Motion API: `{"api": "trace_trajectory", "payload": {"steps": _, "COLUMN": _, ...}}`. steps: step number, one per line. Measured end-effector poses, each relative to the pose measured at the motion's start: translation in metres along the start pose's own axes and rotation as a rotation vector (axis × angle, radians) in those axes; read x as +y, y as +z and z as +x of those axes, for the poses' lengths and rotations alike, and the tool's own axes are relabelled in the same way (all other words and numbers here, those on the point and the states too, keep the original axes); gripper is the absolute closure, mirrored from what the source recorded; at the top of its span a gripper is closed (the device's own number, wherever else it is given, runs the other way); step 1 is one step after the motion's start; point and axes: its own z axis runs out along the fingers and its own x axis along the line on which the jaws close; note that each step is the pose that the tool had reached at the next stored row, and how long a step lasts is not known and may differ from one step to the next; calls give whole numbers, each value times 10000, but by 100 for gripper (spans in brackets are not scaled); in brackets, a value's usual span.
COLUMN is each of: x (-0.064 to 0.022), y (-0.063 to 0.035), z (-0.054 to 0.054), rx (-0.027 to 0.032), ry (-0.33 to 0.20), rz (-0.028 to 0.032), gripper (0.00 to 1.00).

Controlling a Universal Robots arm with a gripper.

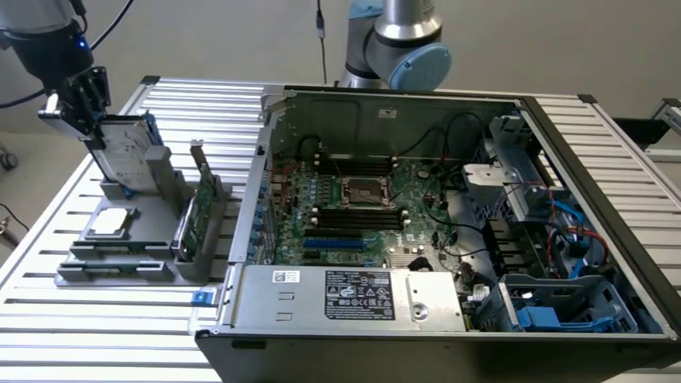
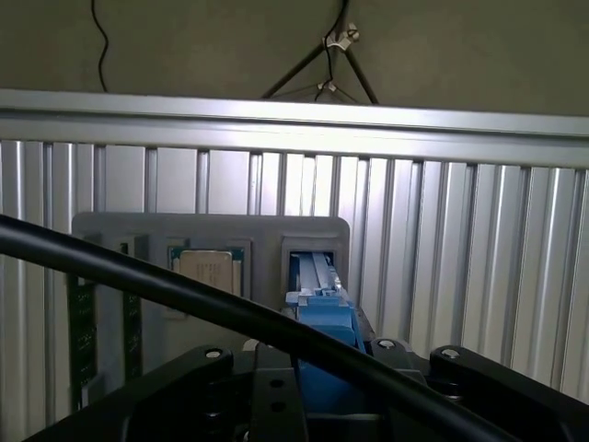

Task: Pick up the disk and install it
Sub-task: 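Pick up the disk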

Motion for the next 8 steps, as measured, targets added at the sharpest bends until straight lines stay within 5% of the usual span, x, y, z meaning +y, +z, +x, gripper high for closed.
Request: {"api": "trace_trajectory", "payload": {"steps": 8, "x": 4, "y": -204, "z": 5, "rx": 1, "ry": 1, "rz": 17, "gripper": 67}}
